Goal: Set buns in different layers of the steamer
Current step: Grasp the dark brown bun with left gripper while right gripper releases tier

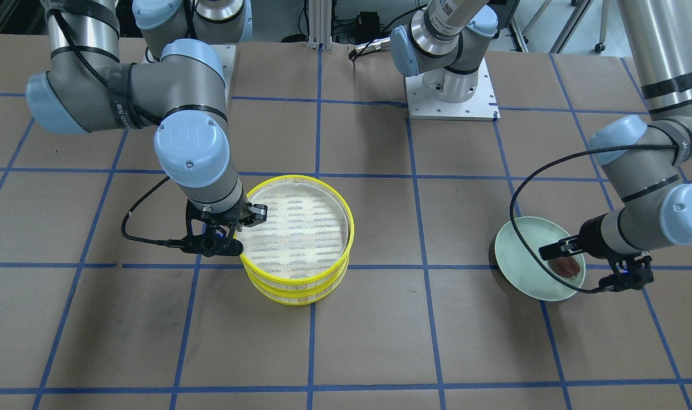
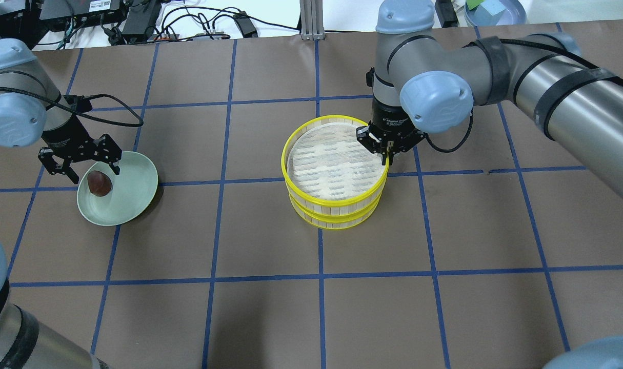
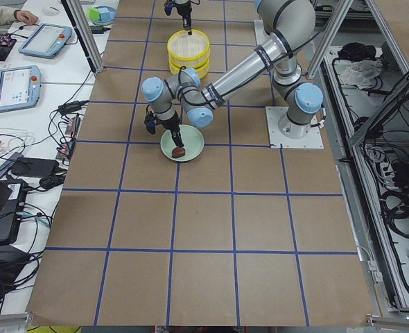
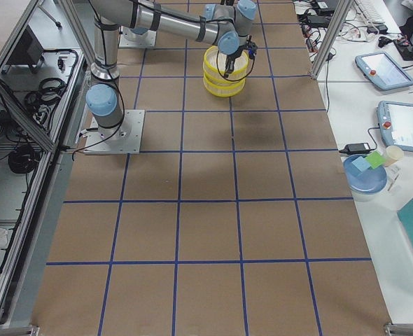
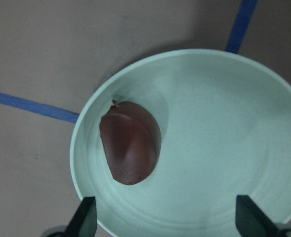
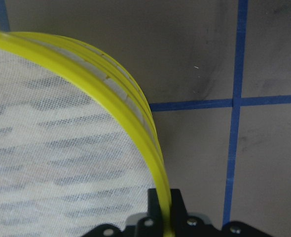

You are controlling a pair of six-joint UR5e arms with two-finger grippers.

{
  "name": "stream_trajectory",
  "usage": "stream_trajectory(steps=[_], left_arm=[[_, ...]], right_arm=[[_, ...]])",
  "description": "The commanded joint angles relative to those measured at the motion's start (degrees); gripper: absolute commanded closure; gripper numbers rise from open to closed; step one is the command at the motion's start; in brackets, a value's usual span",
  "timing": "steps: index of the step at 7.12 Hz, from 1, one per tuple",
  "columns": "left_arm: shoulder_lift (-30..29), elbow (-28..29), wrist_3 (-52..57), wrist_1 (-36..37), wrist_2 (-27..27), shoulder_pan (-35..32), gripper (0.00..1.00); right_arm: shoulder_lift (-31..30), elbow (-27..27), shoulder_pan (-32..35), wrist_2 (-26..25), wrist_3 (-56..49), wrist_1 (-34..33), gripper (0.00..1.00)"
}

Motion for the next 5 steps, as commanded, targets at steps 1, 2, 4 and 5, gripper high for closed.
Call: stream_trajectory(steps=[1,2,4,5], left_arm=[[-3.05,0.05,-0.02,3.92,0.04,0.70,0.00],[-3.76,0.14,-0.28,4.99,-0.04,0.70,0.14],[-4.99,0.31,-0.37,5.79,0.04,0.70,0.43],[-5.34,0.32,-0.46,5.79,0.04,0.70,0.87]], right_arm=[[0.16,0.79,0.42,0.05,0.05,-1.30,1.00],[0.16,0.79,0.60,0.05,0.05,-2.17,1.00],[0.60,0.88,0.60,-0.48,-0.13,-2.70,1.00],[0.60,0.88,0.60,-0.91,-0.13,-2.70,1.00]])
